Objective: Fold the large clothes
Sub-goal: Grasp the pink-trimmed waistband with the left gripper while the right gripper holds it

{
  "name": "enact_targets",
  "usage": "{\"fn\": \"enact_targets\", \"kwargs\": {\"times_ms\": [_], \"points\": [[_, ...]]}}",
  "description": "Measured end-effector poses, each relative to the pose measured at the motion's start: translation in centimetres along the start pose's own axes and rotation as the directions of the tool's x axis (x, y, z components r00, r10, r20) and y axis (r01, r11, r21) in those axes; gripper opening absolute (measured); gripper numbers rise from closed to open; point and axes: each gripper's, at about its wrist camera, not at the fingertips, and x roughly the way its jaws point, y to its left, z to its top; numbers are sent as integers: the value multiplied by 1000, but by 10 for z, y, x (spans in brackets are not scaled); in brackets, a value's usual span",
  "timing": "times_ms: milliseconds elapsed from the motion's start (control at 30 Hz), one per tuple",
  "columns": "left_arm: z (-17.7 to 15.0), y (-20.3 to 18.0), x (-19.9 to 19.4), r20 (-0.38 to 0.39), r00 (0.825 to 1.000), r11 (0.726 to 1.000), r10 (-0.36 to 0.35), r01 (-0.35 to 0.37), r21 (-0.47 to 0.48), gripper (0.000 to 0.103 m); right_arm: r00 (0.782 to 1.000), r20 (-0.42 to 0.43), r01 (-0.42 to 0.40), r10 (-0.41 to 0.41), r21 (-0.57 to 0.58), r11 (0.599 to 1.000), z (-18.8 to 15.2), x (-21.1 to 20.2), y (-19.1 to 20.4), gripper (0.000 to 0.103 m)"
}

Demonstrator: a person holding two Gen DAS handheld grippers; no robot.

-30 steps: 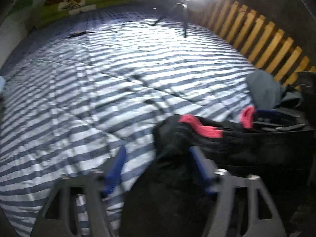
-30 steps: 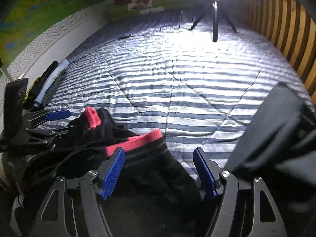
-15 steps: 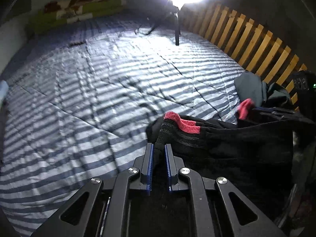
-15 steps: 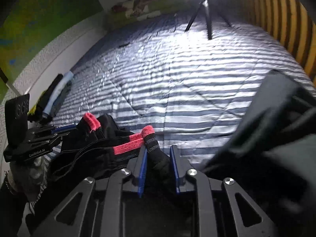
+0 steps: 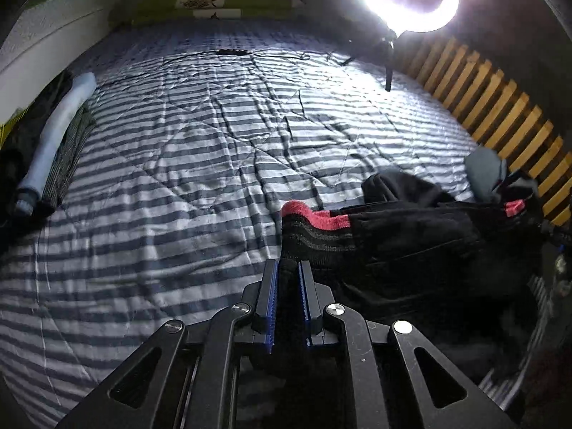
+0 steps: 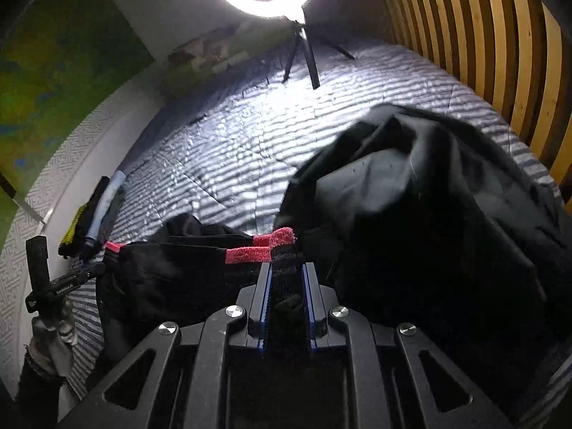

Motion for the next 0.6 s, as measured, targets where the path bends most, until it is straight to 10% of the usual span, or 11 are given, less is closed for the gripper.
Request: {"fn": "enact_targets", "kwargs": {"times_ms": [67, 200, 267, 333, 400, 433, 600], "points": [[2, -1, 6, -1, 1000, 1000, 10, -10, 10, 19, 1000, -5, 10, -10, -13, 1000, 0, 4, 3, 14], [5, 1, 20, -5, 1000, 1000, 17, -17, -11, 74, 999, -24, 21, -22, -39, 999, 2, 11, 3, 14], [7, 7, 30, -15, 1000, 999, -7, 7, -43, 79, 999, -34, 22, -23, -34, 999, 4, 15, -1, 15], [9, 12, 40, -35, 999, 997, -36, 33, -73, 73, 999, -48, 11, -12, -31, 999, 5, 19, -5, 19], [8, 10, 48, -57, 994, 993, -90, 85, -78, 26, 998, -65, 12, -14, -28, 1000, 6, 25, -7, 20], [7, 7, 51, -72, 992, 993, -102, 96, -75, 18, 997, -71, 8, -10, -21, 1000, 6, 28, -8, 21], [3, -6, 16, 9, 998, 997, -66, 66, -39, 13, 997, -75, 10, -13, -37, 999, 6, 25, 1, 15]]}}
